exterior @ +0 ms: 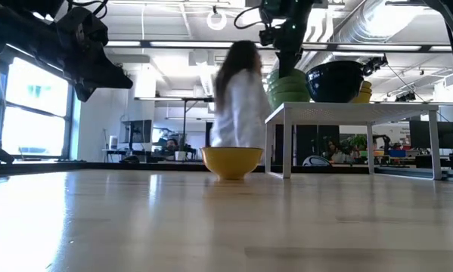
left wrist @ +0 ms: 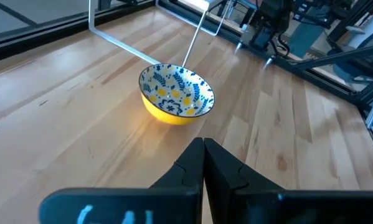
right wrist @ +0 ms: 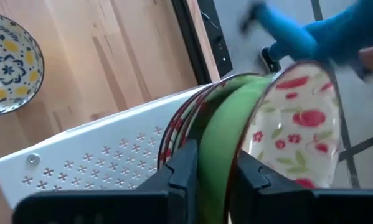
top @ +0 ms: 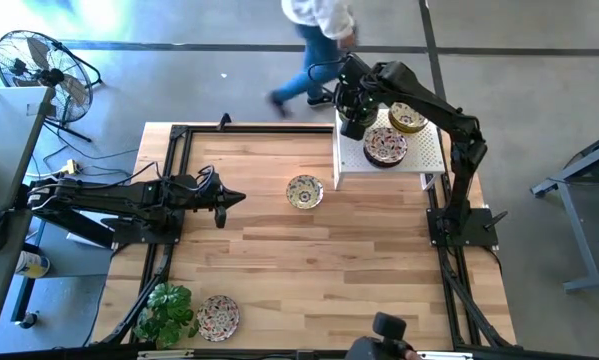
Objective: Pick & Place Mini bowls
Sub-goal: Stack the green patterned bowl on top of the green bowl on the shelf
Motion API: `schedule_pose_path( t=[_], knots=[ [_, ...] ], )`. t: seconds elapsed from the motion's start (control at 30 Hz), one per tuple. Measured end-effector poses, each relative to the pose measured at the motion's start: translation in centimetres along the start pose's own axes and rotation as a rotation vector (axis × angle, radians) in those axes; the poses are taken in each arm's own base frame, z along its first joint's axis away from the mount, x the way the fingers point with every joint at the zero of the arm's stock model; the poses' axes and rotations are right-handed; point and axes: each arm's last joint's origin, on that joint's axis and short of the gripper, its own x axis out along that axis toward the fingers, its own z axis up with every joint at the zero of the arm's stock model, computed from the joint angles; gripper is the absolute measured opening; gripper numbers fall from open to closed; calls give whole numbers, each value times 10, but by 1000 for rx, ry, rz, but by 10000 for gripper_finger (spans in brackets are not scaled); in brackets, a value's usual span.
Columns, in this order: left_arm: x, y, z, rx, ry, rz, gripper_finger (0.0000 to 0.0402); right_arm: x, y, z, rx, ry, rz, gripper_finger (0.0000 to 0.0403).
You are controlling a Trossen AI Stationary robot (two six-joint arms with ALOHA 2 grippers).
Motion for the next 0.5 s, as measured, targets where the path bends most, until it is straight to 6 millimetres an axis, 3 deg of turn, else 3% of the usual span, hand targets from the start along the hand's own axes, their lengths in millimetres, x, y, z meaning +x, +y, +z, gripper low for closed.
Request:
schedule_pose_path(
  t=[0.3, 0.5],
  knots=[
    [0, 0, -1, 2, 12, -1, 0, -1, 1, -2, 18, 11, 22, 112],
    [0, 0, -2, 3, 19, -2, 0, -13, -1, 0, 45, -17, 20, 150]
  ],
)
